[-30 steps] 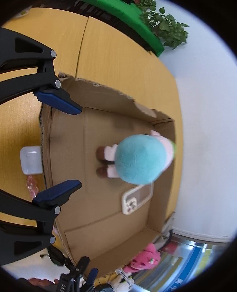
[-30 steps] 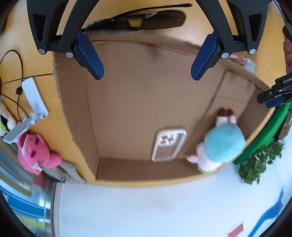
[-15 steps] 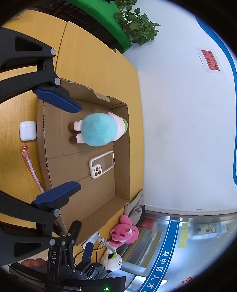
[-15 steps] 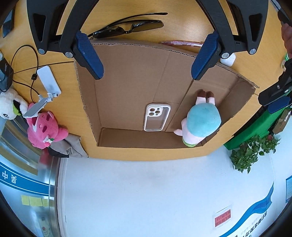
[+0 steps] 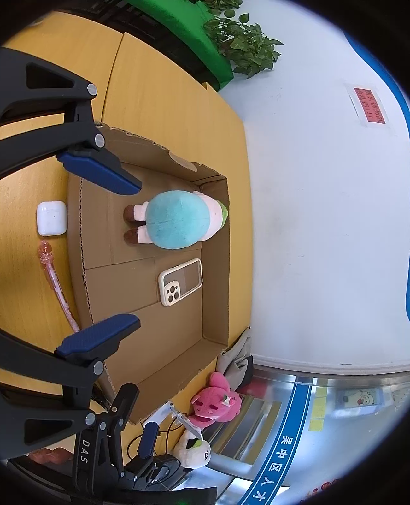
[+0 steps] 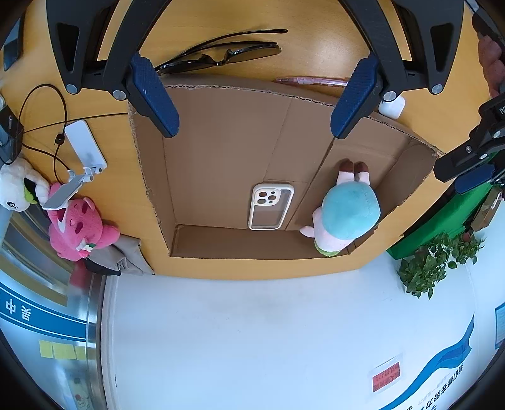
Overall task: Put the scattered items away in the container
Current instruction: 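Withdraw the left tool from the box while the right tool moves toward the black sunglasses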
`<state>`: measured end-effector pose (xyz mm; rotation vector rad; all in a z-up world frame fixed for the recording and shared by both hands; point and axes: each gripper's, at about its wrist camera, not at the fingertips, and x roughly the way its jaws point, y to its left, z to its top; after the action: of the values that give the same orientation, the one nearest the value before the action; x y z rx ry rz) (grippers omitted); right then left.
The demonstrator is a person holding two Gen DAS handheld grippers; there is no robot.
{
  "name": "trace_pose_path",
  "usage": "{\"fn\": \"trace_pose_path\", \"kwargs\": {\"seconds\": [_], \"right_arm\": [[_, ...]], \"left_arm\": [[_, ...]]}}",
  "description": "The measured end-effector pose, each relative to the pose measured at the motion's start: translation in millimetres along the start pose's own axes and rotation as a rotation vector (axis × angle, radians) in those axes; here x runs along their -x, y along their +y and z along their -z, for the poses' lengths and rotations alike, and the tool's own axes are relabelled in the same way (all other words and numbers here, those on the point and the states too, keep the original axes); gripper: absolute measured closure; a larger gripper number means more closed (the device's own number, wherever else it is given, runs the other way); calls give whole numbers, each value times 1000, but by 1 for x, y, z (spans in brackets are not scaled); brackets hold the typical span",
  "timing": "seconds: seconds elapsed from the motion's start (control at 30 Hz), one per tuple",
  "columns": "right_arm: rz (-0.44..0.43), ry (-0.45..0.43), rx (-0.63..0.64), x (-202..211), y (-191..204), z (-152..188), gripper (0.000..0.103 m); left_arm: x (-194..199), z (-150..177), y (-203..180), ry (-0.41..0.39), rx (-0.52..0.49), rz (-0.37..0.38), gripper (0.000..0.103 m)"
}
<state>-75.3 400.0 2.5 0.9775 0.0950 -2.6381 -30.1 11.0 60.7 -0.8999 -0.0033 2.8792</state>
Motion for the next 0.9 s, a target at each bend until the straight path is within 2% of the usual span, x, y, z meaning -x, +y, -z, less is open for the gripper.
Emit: {"fn": "trace_pose_path", "kwargs": {"seconds": [0.63, 0.9], "right_arm": [[-26, 28, -17, -6, -3, 2, 4], [-19, 46, -96, -2, -31, 18, 4]], "left_arm": [[-19, 12, 4, 69, -10, 28, 25], [-23, 23, 2, 115, -35, 66, 25]]}}
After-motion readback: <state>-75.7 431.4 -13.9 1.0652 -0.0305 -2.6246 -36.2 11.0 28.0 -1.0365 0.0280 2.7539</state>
